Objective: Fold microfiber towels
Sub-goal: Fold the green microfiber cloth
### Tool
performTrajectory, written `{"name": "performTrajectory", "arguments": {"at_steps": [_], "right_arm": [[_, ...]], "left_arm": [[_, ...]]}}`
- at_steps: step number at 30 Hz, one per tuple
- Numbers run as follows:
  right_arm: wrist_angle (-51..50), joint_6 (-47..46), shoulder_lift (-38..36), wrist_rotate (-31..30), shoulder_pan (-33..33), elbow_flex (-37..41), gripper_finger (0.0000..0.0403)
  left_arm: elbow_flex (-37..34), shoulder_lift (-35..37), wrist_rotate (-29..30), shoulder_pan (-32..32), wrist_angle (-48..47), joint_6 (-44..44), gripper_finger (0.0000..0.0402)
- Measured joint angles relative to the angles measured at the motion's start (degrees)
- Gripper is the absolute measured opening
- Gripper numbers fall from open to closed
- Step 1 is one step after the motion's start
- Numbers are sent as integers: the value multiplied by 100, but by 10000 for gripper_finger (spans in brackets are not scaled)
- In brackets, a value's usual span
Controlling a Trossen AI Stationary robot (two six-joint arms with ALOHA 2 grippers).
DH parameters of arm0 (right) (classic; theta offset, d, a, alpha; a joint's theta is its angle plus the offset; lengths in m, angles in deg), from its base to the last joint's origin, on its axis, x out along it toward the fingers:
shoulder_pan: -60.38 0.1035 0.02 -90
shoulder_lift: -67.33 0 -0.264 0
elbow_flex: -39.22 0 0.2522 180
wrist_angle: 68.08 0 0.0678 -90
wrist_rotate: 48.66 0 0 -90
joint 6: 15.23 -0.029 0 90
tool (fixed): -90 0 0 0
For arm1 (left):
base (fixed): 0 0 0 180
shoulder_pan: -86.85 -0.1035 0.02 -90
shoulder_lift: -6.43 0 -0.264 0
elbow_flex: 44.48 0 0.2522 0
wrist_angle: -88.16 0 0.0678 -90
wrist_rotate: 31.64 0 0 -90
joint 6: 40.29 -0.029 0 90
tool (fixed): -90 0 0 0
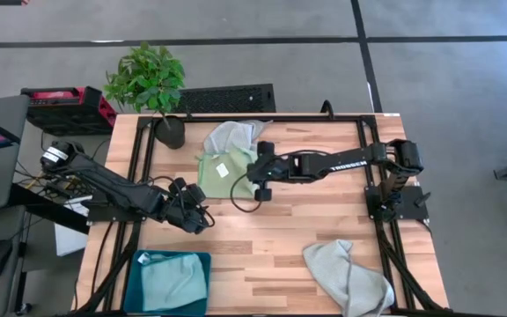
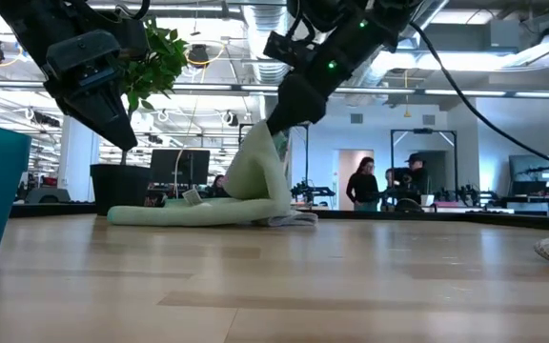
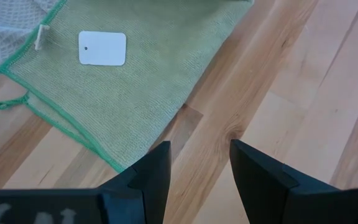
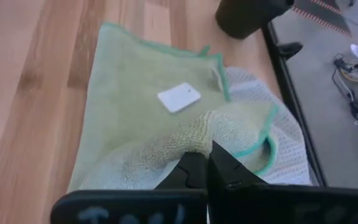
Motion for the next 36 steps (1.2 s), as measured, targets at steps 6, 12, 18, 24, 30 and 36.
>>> {"name": "performTrajectory", "arguments": {"at_steps": [6, 12, 18, 24, 30, 36], "right_arm": [[215, 33, -2, 5, 7, 0, 4], [773, 44, -2, 7, 4, -2, 4], [870, 44, -2, 11, 7, -2, 4], [1101, 5, 196, 27, -17, 12, 4], [1502, 168, 620, 21, -49, -95, 5], [1720, 258, 1032, 53, -94, -504, 5]], "left_arm": [[2, 0, 122, -1, 0, -16, 158], [2, 0, 131, -2, 0, -17, 158], [2, 0, 129, -2, -2, -17, 158], [2, 0, 130, -2, -26, -18, 158], [4, 0, 129, -2, -54, -20, 158], [4, 2, 127, -2, -80, -63, 158]]}}
